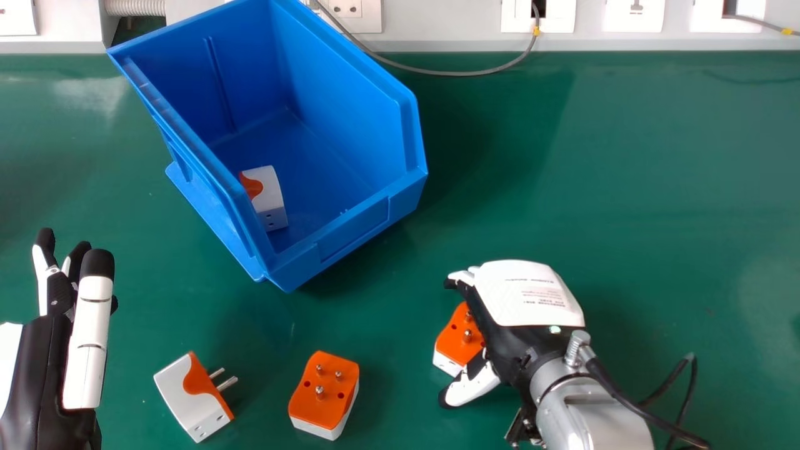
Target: Pick all objects and put in blue box
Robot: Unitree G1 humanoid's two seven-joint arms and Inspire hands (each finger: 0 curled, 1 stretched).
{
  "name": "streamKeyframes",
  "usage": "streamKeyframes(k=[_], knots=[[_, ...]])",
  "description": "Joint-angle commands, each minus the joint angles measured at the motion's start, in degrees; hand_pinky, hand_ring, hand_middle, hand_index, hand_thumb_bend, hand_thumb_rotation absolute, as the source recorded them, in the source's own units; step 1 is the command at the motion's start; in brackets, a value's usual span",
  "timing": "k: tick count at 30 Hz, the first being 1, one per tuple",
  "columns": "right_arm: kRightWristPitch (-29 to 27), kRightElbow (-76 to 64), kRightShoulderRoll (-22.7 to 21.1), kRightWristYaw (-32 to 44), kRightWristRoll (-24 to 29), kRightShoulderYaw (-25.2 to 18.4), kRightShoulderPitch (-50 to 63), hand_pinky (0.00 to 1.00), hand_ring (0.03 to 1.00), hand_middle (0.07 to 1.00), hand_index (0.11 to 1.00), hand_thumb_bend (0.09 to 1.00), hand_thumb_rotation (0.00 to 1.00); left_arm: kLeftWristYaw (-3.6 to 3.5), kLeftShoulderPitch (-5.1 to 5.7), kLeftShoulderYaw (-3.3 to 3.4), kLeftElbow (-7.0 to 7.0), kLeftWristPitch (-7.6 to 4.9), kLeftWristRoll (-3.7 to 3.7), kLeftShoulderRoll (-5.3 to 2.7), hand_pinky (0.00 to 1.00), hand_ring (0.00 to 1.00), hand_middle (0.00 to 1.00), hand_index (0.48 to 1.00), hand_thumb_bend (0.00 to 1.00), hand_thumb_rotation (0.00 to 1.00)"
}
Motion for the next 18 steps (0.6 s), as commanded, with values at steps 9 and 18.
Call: streamKeyframes(k=[9, 18], knots=[[0.33, 0.5, -1.37, 2.8, -0.01, -0.49, -0.72, 0.75, 0.84, 0.906, 0.848, 0.584, 0.11, -0.01, -0.08, 0.55, -2.12, 0.33, -0.48, 0.42, 0.91, 0.97, 0.99, 1.0, 0.63, 1.0], [1.2, -0.75, -1.1, 2.97, -0.88, -0.51, -0.53, 0.74, 0.842, 0.906, 0.849, 0.611, 0.02, -0.21, -0.22, 0.95, -2.66, 1.54, -0.8, 0.6, 0.91, 0.97, 0.99, 1.0, 0.63, 1.0]])
